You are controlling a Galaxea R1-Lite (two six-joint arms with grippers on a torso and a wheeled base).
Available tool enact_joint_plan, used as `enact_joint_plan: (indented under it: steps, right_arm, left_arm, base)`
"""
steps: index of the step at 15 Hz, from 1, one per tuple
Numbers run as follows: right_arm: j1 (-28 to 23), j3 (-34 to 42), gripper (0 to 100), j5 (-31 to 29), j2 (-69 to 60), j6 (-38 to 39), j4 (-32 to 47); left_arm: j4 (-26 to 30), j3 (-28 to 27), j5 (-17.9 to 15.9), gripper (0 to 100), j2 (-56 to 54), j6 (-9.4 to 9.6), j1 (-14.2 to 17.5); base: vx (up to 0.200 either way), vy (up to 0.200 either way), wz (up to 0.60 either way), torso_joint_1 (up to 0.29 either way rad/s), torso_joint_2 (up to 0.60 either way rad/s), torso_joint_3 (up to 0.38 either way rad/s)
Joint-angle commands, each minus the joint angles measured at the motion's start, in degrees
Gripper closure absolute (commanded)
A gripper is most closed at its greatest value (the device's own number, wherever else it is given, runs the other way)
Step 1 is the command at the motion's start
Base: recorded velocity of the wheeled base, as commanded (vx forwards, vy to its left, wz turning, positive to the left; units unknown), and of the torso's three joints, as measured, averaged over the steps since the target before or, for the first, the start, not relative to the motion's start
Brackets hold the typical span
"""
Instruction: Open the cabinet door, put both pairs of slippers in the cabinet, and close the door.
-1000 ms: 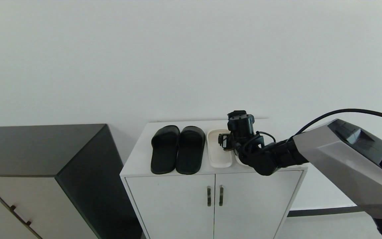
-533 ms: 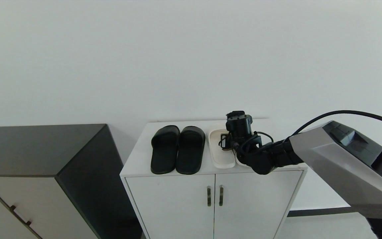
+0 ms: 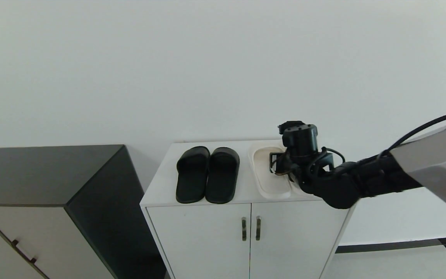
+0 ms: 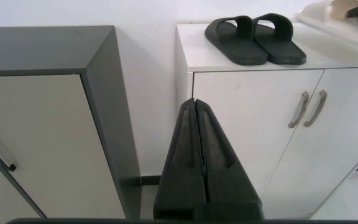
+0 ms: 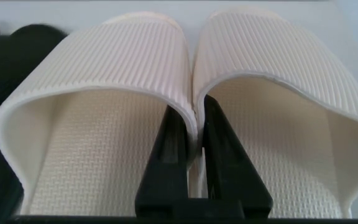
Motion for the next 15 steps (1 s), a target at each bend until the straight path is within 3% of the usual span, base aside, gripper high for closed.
enact_joint_plan:
  steps: [1,4,6,12,15]
  right_arm:
    - [3.24,16.68,100,3.83,-18.5,-0.75,-0.49]
    - [7.63,33.11,100,10.16,-32.03,-0.58,-0.4]
    - [8.95,38.21,100,10.51,-35.02,-0.66,-0.58]
    - [9.66,40.06,100,10.95,-35.28,0.04,-1.63]
    - [9.66,40.67,100,10.95,-35.2,0.04,-2.51]
  left_arm:
    - [0.0,0.0,-0.01,100,0.07,0.03,-0.01]
    - [0.0,0.0,-0.01,100,0.07,0.03,-0.01]
    - [0.0,0.0,-0.01,100,0.07,0.03,-0.01]
    - [0.0,0.0,-0.01,100,0.07,0.03,-0.01]
    - [0.0,0.0,-0.09,100,0.07,0.03,-0.01]
  base:
    - [0.0,0.0,0.0,0.0,0.0,0.0]
    - [0.0,0.0,0.0,0.0,0.0,0.0]
    - [0.0,0.0,0.0,0.0,0.0,0.0]
    - [0.0,0.0,0.0,0.0,0.0,0.0]
    - [-0.2,0.0,0.0,0.002,0.0,0.002]
